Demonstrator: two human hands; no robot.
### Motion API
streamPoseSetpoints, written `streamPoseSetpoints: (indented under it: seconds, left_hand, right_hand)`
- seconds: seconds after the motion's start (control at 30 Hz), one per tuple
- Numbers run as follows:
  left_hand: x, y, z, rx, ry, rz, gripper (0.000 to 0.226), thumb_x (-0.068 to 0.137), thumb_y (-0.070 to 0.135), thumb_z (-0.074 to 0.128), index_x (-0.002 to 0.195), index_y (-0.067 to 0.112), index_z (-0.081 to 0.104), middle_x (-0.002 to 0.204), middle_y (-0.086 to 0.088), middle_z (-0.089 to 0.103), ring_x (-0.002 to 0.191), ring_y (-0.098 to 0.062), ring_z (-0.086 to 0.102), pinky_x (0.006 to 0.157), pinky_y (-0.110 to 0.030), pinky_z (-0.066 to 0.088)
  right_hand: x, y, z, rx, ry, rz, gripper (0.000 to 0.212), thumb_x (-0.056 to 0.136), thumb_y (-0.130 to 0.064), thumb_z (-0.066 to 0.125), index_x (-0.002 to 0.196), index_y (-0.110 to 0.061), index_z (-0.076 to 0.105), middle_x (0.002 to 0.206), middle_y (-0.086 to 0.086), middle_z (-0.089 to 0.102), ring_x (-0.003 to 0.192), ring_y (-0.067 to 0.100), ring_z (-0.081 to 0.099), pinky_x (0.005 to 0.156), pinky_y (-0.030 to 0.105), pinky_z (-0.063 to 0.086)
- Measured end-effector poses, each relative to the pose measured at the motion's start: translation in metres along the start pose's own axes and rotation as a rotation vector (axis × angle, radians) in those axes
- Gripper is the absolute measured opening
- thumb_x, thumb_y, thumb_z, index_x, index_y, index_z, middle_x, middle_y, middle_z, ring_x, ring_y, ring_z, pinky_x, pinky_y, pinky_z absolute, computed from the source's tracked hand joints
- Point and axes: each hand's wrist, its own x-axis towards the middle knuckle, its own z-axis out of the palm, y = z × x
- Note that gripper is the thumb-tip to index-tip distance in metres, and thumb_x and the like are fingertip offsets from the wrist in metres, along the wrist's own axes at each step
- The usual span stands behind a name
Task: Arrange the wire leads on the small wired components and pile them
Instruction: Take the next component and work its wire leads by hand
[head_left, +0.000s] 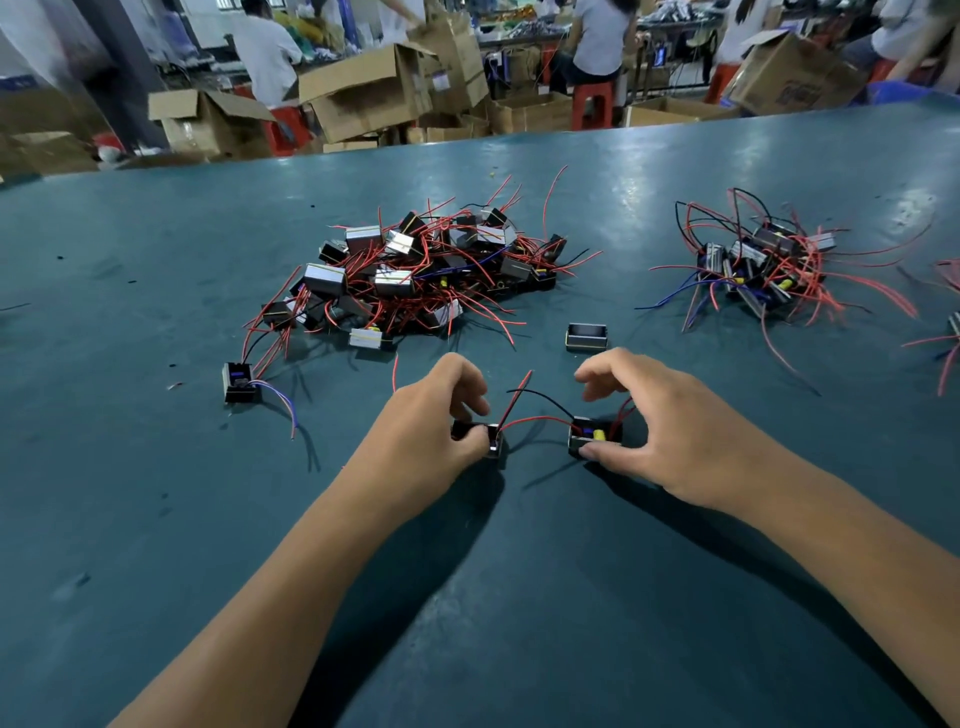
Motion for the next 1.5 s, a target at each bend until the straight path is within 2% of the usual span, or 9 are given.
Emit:
streamPoseSetpoints:
  seconds: [0.17,0.33,0.73,0.87,0.97,1.03,1.1,1.23,1.5]
  left_hand:
    - [-0.001,0.008,0.000,0.068,0.054,0.093,0.033,0.083,0.015,0.072,0.109,0.028,0.056,0.104,0.017,0.058,0.099,-0.005,0.053,0.086,-0.042,0.051]
    - [0.003,0.003,-0.005,0.119,0.034,0.112,0.022,0.084,0.009,0.068,0.091,0.026,0.057,0.090,0.017,0.056,0.085,-0.007,0.054,0.076,-0.028,0.045]
    - [0.004,-0.004,-0.015,0.096,-0.209,0.008,0.009,0.087,0.025,0.078,0.095,0.029,0.074,0.073,0.012,0.065,0.056,-0.003,0.049,0.054,-0.013,0.038]
    - [0.003,-0.001,-0.014,0.079,-0.221,0.003,0.014,0.085,0.017,0.075,0.081,0.030,0.075,0.058,0.016,0.059,0.052,-0.003,0.049,0.052,-0.013,0.037]
    - [0.003,0.001,-0.014,0.063,-0.227,-0.012,0.012,0.084,0.014,0.076,0.080,0.026,0.075,0.055,0.016,0.059,0.048,-0.002,0.052,0.050,-0.011,0.036]
    - [0.001,0.004,-0.013,0.013,-0.245,-0.028,0.010,0.085,0.014,0.076,0.079,0.022,0.075,0.054,0.015,0.061,0.044,-0.001,0.051,0.048,-0.012,0.038]
    - [-0.001,0.009,-0.011,-0.022,-0.272,-0.040,0.012,0.085,0.012,0.074,0.077,0.021,0.074,0.053,0.013,0.062,0.043,-0.005,0.053,0.045,-0.016,0.041]
    - [-0.007,0.018,-0.009,-0.054,-0.337,0.006,0.014,0.081,0.007,0.070,0.078,0.020,0.074,0.049,0.014,0.061,0.040,-0.002,0.053,0.044,-0.013,0.042]
    - [-0.010,0.023,-0.007,-0.074,-0.379,0.001,0.016,0.082,0.002,0.065,0.080,0.016,0.071,0.050,0.011,0.062,0.040,-0.007,0.056,0.042,-0.015,0.043]
  right_hand:
    - [0.001,0.000,0.001,-0.019,-0.040,-0.002,0.051,0.084,-0.034,0.076,0.124,-0.041,0.044,0.103,-0.021,0.060,0.100,0.004,0.056,0.089,0.020,0.041]
    - [0.001,0.001,0.002,-0.013,-0.034,-0.027,0.046,0.086,-0.031,0.074,0.122,-0.038,0.046,0.103,-0.020,0.059,0.100,0.002,0.054,0.086,0.010,0.038]
    - [0.005,0.004,-0.001,-0.135,0.091,0.013,0.032,0.087,-0.019,0.073,0.115,-0.018,0.058,0.105,-0.007,0.065,0.102,0.017,0.060,0.093,0.029,0.038]
    - [0.006,0.001,0.002,-0.258,0.236,0.043,0.039,0.086,-0.017,0.074,0.121,-0.011,0.059,0.113,0.001,0.062,0.114,0.024,0.053,0.113,0.038,0.024]
    - [0.000,-0.020,0.003,-0.153,0.487,-0.149,0.020,0.088,-0.010,0.066,0.108,-0.010,0.065,0.094,-0.003,0.065,0.091,0.016,0.058,0.090,0.029,0.042]
    - [-0.009,-0.037,0.012,0.015,0.403,-0.180,0.007,0.089,-0.018,0.062,0.095,-0.017,0.066,0.074,-0.011,0.062,0.067,0.004,0.055,0.067,0.014,0.041]
    - [-0.012,-0.045,0.026,0.177,0.183,-0.035,0.006,0.091,-0.025,0.064,0.086,-0.023,0.066,0.062,-0.010,0.060,0.055,0.004,0.052,0.055,0.014,0.038]
    - [-0.007,-0.040,0.038,0.438,0.030,0.236,0.008,0.087,-0.030,0.071,0.084,-0.023,0.068,0.059,0.000,0.065,0.047,0.010,0.052,0.051,0.028,0.041]
    - [-0.004,-0.040,0.031,0.724,-0.004,0.421,0.017,0.086,-0.012,0.073,0.072,-0.007,0.062,0.051,0.000,0.057,0.040,0.012,0.045,0.037,0.018,0.029]
